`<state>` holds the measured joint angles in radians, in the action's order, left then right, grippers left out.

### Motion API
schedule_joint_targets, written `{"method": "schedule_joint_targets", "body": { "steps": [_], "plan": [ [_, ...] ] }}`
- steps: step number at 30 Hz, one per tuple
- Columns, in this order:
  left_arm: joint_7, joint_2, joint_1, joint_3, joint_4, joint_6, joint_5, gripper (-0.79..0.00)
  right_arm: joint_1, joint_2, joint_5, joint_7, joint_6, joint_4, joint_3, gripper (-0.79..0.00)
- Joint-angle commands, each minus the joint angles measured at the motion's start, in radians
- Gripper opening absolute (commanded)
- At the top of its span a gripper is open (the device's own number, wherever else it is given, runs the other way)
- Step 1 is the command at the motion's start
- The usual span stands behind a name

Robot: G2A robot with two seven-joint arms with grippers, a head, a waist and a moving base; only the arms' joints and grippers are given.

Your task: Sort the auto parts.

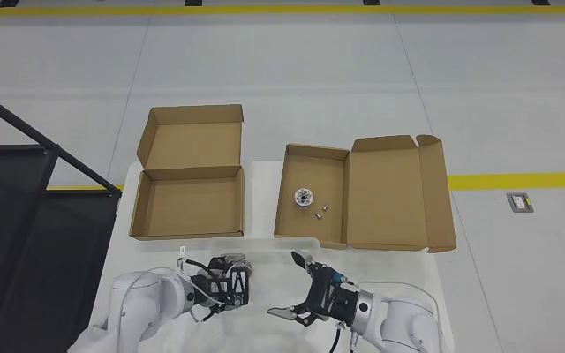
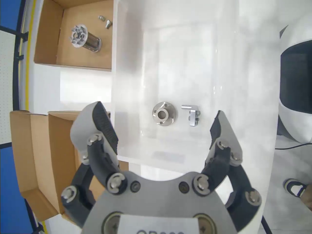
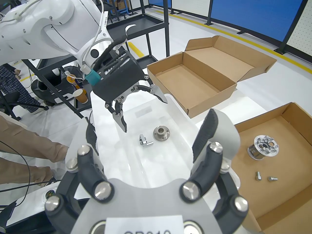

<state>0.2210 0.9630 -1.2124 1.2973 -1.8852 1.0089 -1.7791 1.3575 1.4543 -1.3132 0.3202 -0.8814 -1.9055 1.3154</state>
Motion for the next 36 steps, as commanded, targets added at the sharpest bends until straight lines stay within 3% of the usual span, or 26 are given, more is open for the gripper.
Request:
{"method": "schedule_joint_targets", "body": {
  "steps": [1, 12, 18, 20, 26, 36],
  "plan": [
    [0.039, 0.003, 0.006, -0.021, 0.028, -0.035, -0.029, 0.000, 0.000, 0.000, 0.000, 0.000, 0.000, 0.000, 0.000, 0.000],
    [0.152, 0.043, 0.200, -0.183, 0.237, -0.026, 0.021, 0.000, 0.000, 0.000, 0.000, 0.000, 0.000, 0.000, 0.000, 0.000],
    [0.193, 0.062, 0.268, -0.241, 0.301, -0.019, 0.058, 0.000, 0.000, 0.000, 0.000, 0.000, 0.000, 0.000, 0.000, 0.000],
    [0.201, 0.067, 0.282, -0.255, 0.313, -0.015, 0.070, -0.025, 0.000, 0.000, 0.000, 0.000, 0.000, 0.000, 0.000, 0.000],
    [0.229, 0.075, 0.307, -0.276, 0.339, -0.001, 0.096, -0.194, 0.000, 0.000, 0.000, 0.000, 0.000, 0.000, 0.000, 0.000],
    [0.258, 0.087, 0.338, -0.311, 0.411, -0.008, 0.113, -0.305, 0.000, 0.000, 0.000, 0.000, 0.000, 0.000, 0.000, 0.000]
  ]
}}
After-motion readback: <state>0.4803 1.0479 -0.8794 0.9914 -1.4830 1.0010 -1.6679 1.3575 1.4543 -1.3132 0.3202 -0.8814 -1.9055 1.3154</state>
